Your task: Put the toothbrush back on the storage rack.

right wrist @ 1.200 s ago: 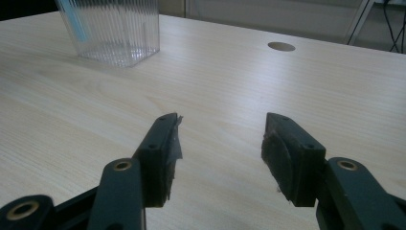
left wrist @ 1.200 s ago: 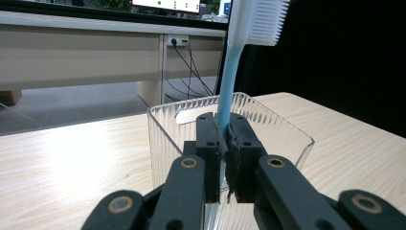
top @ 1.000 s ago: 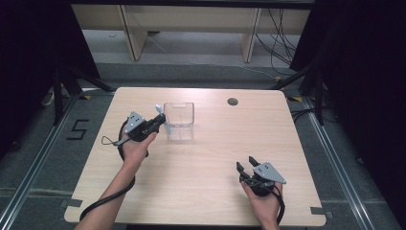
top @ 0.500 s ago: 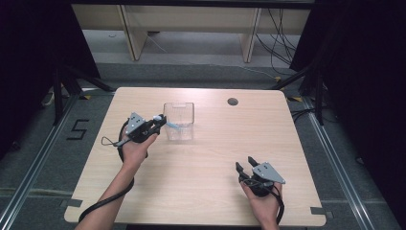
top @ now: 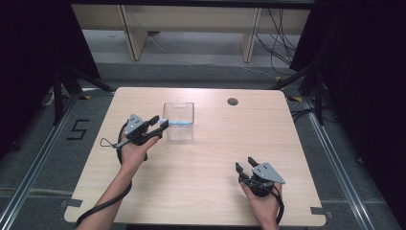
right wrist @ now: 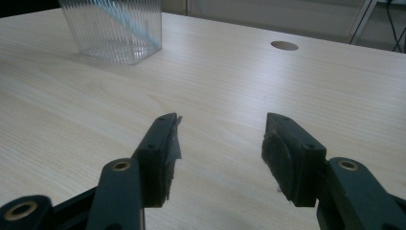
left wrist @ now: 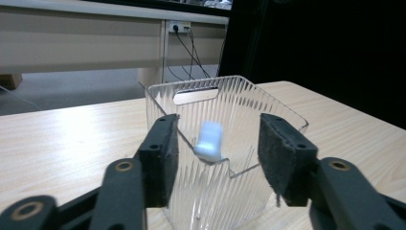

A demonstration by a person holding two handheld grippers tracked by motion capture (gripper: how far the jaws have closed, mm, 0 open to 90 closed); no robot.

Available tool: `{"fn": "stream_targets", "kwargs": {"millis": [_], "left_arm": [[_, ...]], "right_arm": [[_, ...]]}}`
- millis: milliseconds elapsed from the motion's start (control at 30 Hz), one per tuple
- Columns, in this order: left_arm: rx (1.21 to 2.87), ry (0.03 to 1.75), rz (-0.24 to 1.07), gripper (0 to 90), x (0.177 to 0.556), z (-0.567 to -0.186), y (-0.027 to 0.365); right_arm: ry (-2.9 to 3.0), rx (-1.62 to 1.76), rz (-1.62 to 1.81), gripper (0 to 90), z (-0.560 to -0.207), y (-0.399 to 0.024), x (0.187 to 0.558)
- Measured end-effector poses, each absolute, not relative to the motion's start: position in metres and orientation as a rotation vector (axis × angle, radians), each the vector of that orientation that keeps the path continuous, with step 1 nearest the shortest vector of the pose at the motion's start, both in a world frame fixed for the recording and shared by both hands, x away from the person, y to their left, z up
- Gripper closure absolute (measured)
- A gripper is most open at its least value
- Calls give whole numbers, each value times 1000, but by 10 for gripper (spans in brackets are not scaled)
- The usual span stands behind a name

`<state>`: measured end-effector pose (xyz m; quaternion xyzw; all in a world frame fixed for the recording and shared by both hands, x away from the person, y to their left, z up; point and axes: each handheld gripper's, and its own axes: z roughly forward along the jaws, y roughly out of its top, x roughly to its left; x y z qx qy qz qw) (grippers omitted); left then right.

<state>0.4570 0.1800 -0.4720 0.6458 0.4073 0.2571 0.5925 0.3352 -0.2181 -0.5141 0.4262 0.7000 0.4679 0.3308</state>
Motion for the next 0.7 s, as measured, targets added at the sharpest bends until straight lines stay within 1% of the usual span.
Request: {"fn": "stream_targets", "kwargs": {"millis": [33,267,400,700], "left_arm": [[1506,950,600,457,457,-472,180],[1530,958,589,347,449,-470,183],[1539,970,599,303,444,-468,186],[1591,971,598,268,431,-462,189]], "right_arm": [[1831,1157,1239,469,-514,-217,334],[1837,1159,1237,469,-514,-217,333],[1838,1163,1236,468,-514,-217,333],[1822,1167,1247,466,-514,-217,333]]}}
